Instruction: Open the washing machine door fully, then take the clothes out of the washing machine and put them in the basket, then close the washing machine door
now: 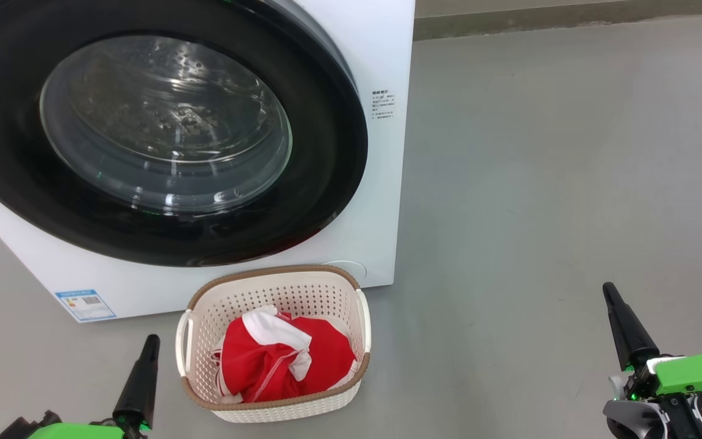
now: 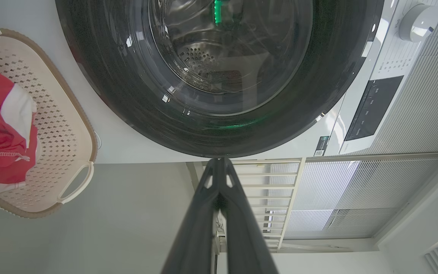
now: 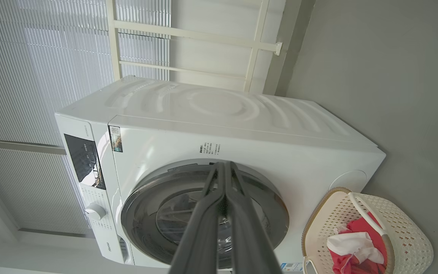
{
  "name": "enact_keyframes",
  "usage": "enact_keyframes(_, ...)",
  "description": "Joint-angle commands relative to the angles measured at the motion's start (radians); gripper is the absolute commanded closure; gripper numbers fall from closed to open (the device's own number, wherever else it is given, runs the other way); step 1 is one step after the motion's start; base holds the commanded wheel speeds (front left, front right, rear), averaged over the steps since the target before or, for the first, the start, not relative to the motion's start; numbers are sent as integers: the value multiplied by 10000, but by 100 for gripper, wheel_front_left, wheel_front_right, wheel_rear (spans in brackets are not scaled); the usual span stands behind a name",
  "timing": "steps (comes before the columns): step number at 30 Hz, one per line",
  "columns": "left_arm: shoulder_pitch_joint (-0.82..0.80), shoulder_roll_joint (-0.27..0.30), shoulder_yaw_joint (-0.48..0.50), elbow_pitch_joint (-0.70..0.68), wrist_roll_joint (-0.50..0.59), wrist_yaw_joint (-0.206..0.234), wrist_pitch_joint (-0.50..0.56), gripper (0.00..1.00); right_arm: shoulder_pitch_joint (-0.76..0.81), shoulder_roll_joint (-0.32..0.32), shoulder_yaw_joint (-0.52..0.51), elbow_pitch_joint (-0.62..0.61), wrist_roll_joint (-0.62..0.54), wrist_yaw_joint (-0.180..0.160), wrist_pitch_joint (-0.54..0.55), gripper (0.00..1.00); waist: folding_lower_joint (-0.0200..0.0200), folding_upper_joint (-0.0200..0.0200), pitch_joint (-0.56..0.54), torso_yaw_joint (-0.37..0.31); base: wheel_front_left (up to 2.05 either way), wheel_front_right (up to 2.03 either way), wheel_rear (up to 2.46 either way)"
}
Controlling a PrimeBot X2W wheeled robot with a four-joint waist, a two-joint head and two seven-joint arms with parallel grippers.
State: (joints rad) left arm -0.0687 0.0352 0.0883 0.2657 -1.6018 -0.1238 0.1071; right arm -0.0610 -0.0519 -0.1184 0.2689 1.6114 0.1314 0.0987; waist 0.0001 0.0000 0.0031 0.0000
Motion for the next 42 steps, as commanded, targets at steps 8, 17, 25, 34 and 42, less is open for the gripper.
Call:
enact_keyframes(8,-393,150,258,-206,-66,-69,63,100,-461,-48,128,-246,40,-7,80,100,-1,0,0,0,0,0,0)
enact_keyframes(17,-393,150,257,-206,-67,-69,63,100,-462,-40,117,-245,30,-7,89,100,-1,0,0,0,0,0,0)
enact_keyframes(25,-393,150,257,-206,-67,-69,63,100,-463,-34,109,-245,24,-7,95,100,-1,0,0,0,0,0,0)
enact_keyframes(34,-393,150,256,-206,-67,-69,62,100,-464,-27,98,-245,15,-7,104,100,-1,0,0,0,0,0,0)
enact_keyframes(42,-393,150,256,-206,-68,-69,62,100,-464,-22,91,-244,9,-7,109,100,-1,0,0,0,0,0,0)
